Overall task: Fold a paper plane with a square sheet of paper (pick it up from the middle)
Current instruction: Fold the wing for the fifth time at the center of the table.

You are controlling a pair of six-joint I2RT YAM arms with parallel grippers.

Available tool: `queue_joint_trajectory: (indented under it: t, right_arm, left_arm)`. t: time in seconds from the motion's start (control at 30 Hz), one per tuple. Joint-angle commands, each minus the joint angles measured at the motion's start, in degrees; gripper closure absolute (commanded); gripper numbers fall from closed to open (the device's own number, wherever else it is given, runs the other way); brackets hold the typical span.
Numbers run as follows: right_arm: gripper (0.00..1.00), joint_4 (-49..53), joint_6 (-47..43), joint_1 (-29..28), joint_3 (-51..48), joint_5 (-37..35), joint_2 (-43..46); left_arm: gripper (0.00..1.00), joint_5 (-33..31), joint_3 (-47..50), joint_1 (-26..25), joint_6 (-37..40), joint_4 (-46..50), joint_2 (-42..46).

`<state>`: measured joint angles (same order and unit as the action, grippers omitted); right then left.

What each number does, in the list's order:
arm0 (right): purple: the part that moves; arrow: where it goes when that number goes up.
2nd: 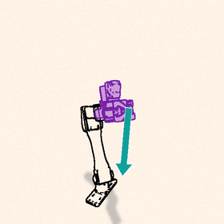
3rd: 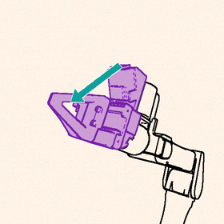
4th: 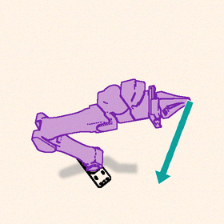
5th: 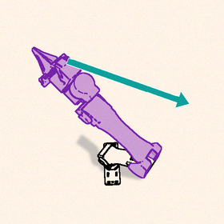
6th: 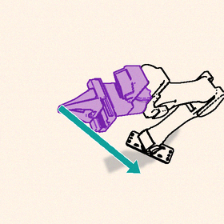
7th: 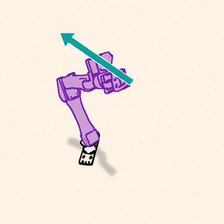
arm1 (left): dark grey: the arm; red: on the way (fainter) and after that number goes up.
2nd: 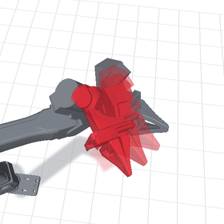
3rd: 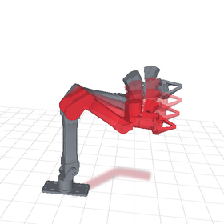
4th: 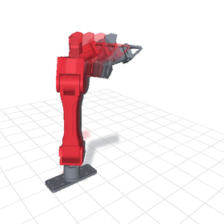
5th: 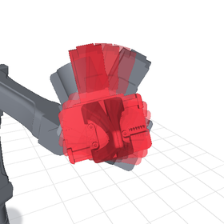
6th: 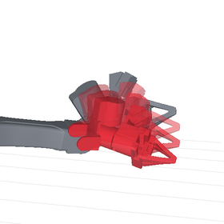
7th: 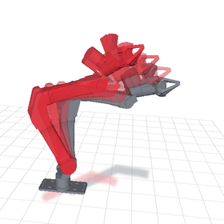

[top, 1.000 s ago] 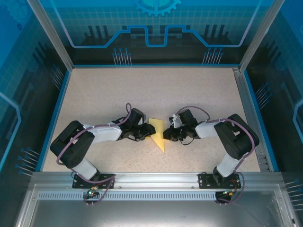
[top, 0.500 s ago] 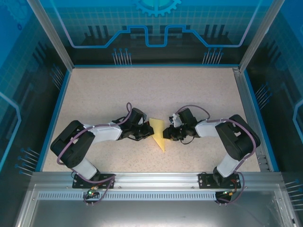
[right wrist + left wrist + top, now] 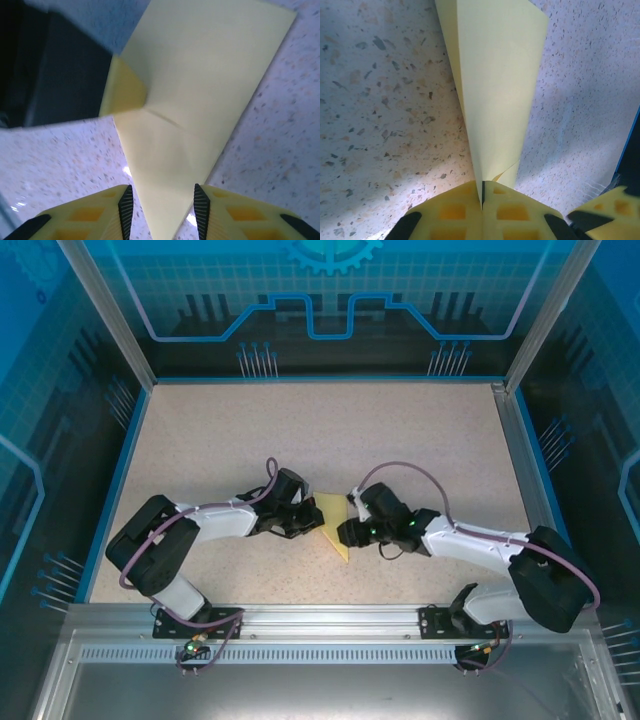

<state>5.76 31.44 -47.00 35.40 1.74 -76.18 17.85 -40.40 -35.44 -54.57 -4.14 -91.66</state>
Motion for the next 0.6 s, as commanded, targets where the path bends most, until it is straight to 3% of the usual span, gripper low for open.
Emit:
queue_joint_trajectory:
  t: [0.0, 0.33, 0.57]
  right_arm:
    - [0.58, 2.1, -4.0, -5.7, -2.1, -12.1, 0.4]
    - [0.53, 1.9, -8.8, -18.0, 1.9, -24.9, -6.0]
    - [0.60, 4.8, -9.7, -21.9, 8.5, -32.7, -14.7]
  left_arm:
    - [1.00, 0.4, -1.9, -0.4, -0.6, 1.8, 1.6]
    - [1.00, 0.8, -2.2, -0.4, -0.8, 2.3, 1.0]
    - [1.00, 1.0, -2.6, -0.5, -0.8, 2.8, 0.8]
